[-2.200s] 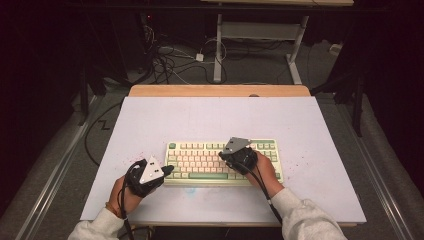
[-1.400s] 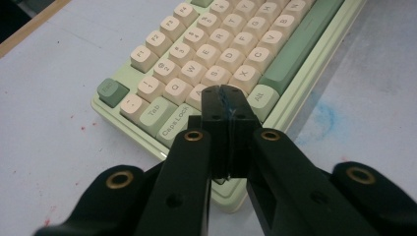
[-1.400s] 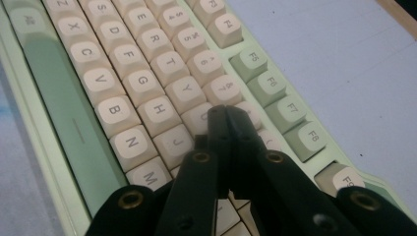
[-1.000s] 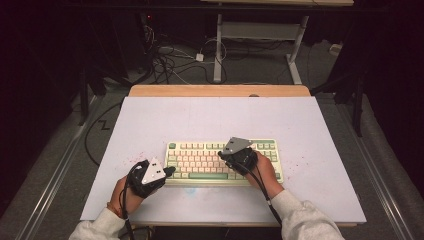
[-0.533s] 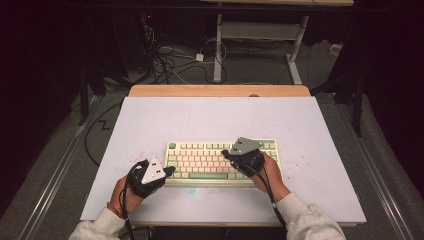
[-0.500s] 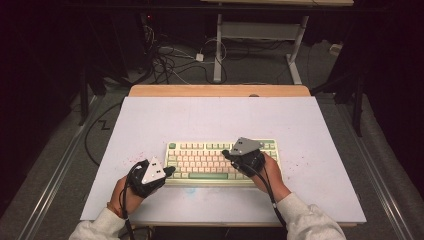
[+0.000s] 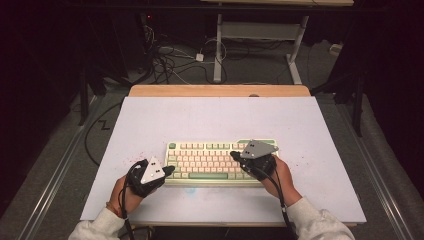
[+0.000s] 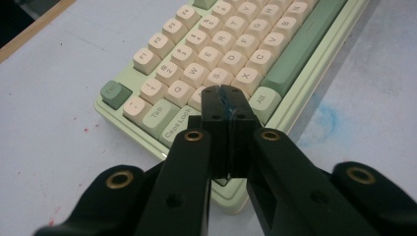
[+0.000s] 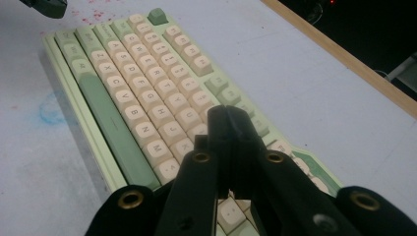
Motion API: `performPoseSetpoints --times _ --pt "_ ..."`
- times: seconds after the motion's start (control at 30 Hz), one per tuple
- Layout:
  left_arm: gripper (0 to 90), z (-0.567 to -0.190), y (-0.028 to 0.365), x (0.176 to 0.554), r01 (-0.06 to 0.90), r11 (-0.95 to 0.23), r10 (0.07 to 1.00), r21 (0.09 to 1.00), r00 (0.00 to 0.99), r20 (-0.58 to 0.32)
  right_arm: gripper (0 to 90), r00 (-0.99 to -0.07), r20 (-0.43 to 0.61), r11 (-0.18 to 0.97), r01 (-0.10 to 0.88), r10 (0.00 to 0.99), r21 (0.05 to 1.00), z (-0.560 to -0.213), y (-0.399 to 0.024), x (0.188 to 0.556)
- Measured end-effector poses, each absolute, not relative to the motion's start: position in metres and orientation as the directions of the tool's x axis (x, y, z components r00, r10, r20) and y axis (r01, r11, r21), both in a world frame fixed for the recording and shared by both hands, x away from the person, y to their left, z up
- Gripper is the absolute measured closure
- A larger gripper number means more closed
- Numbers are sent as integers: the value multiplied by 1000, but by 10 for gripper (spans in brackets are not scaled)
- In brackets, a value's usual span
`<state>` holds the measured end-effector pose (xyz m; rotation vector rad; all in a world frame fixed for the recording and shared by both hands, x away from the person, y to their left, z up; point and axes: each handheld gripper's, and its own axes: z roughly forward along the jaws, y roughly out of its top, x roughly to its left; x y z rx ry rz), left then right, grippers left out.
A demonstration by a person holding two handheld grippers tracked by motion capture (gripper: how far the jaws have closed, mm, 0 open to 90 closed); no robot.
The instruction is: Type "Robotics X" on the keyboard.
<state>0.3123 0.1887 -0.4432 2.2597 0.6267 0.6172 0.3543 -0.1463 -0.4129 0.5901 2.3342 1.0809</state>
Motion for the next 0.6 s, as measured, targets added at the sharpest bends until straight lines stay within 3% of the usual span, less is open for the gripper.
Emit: performPoseSetpoints --times 0.6 --pt "874 -442 187 312 252 -633 586 732 774 240 900 -755 -250 551 172 607 817 -407 -186 337"
